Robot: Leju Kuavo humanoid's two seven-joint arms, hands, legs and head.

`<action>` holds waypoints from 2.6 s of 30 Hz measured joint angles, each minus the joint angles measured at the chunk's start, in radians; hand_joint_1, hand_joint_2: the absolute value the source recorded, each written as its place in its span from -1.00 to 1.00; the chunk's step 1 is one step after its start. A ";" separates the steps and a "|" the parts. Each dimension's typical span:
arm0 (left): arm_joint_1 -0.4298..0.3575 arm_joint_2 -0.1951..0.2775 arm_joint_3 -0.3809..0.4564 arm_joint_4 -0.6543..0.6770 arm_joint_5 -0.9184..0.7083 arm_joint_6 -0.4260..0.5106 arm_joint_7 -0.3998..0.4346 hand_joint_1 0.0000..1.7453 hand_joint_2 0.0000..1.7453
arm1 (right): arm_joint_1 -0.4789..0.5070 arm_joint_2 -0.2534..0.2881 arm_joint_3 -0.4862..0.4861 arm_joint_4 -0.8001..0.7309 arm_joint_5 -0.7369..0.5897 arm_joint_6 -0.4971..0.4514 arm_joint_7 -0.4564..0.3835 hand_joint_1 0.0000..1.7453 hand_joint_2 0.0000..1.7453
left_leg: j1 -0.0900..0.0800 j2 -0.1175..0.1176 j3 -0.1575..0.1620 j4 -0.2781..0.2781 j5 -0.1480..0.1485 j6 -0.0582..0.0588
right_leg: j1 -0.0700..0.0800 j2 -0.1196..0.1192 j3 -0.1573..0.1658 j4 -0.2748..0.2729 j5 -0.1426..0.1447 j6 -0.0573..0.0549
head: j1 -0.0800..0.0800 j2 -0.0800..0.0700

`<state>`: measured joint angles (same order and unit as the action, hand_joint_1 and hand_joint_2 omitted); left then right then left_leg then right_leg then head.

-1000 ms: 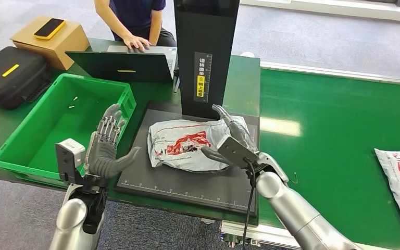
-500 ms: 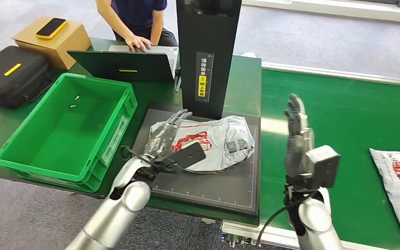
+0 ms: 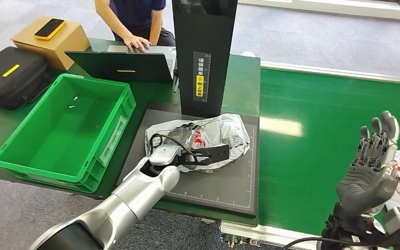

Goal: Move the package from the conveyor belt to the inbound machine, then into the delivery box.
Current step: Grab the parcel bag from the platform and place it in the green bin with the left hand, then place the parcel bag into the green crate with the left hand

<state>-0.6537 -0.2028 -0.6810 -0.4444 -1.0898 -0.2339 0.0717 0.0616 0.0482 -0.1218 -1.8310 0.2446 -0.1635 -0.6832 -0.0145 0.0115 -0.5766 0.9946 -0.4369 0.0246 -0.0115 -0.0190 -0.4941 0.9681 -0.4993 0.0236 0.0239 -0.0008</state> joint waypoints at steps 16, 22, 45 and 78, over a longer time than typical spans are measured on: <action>-0.031 0.015 0.019 0.053 -0.008 0.177 -0.125 1.00 1.00 | 0.058 0.049 -0.059 -0.082 -0.030 0.014 0.014 -1.00 -1.00 | 0.000 0.000 0.001 0.000 0.000 0.000 | 0.000 0.001 0.001 0.001 0.000 0.000 | 0.000 0.000; 0.006 0.025 0.061 -0.047 -0.040 0.485 -0.249 1.00 1.00 | 0.044 0.050 -0.076 -0.082 -0.077 0.050 0.031 -1.00 -1.00 | 0.000 0.000 0.000 0.000 0.000 0.000 | 0.000 0.001 0.000 0.001 0.000 0.000 | 0.000 0.000; 0.240 0.319 0.619 -0.586 -0.403 0.416 0.103 1.00 1.00 | 0.051 0.050 -0.164 -0.069 -0.109 0.075 0.035 -1.00 -1.00 | 0.001 0.002 0.001 -0.001 0.000 -0.003 | 0.001 0.002 -0.001 0.004 -0.003 -0.005 | 0.000 0.000; 0.103 0.404 0.739 -0.016 -0.384 0.200 0.090 -1.00 -1.00 | 0.055 0.051 -0.111 -0.027 -0.071 0.003 0.045 -1.00 -1.00 | 0.001 0.003 0.000 0.000 0.000 -0.004 | 0.000 0.003 -0.003 0.004 -0.003 -0.005 | 0.000 0.000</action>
<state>-0.5505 0.2008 0.0583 -0.4601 -1.4740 -0.0338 0.1614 0.1165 0.0994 -0.2329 -1.8581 0.1737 -0.1607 -0.6383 -0.0137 0.0143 -0.5770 0.9942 -0.4365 0.0209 -0.0111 -0.0161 -0.4966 0.9722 -0.5020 0.0186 0.0238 -0.0006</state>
